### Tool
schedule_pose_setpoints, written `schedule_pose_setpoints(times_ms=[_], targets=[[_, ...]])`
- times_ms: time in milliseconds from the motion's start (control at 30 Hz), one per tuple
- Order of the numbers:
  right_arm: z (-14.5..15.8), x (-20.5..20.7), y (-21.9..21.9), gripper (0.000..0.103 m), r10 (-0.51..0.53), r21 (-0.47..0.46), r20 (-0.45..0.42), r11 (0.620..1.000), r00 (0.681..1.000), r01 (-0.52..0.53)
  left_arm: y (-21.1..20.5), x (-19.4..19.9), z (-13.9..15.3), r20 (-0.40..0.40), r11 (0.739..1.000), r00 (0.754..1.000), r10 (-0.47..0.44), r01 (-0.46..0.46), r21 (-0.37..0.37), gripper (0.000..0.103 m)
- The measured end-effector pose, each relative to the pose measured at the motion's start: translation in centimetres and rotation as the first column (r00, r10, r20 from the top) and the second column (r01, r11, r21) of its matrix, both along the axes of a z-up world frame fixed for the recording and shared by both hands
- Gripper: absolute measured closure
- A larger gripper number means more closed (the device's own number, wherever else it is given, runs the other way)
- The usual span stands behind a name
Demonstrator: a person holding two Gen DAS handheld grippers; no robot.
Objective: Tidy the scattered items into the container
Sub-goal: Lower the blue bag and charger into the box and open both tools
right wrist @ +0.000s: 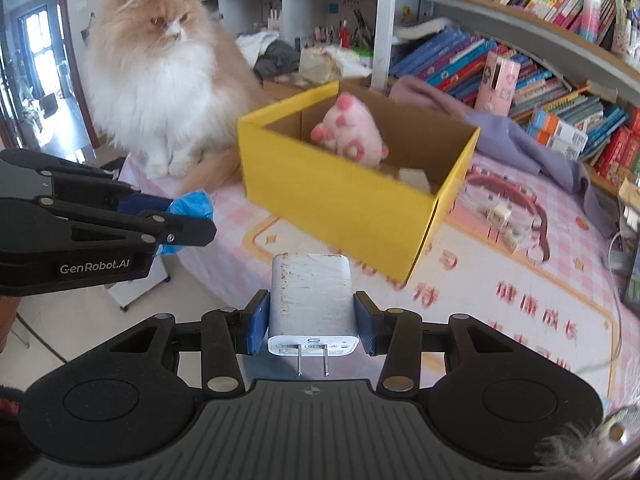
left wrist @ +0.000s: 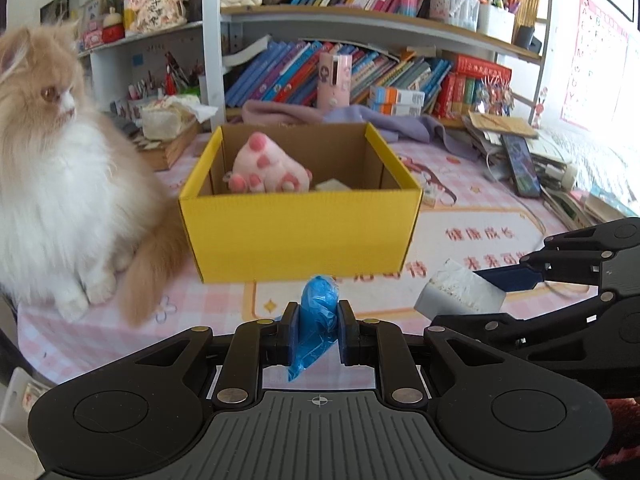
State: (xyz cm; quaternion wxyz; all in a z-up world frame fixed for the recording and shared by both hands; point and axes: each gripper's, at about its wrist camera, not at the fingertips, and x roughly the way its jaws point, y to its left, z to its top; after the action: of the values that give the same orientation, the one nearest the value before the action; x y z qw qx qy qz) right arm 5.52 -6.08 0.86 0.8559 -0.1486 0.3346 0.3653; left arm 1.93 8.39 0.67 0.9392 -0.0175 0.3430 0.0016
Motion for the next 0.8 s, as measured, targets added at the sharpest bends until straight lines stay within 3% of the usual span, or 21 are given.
schedule_pose_setpoints(times_ms=[533,800], targets=[[3.4,10.9,1.1,0.061,0.033,0.077,0.141,0.996,0.99,-0.044,0.4,9.5,3.6,0.113,0.997,0.993,0.023,-0.032,0.077,0.086],[3.2,17.2,3.2,0.061,0.086,0.046,0.197,0.994,0.977,-0.097,1.1,14.7,2.3,0.055,0.995,0.998,0.033,-0.038,0.088,0.086]])
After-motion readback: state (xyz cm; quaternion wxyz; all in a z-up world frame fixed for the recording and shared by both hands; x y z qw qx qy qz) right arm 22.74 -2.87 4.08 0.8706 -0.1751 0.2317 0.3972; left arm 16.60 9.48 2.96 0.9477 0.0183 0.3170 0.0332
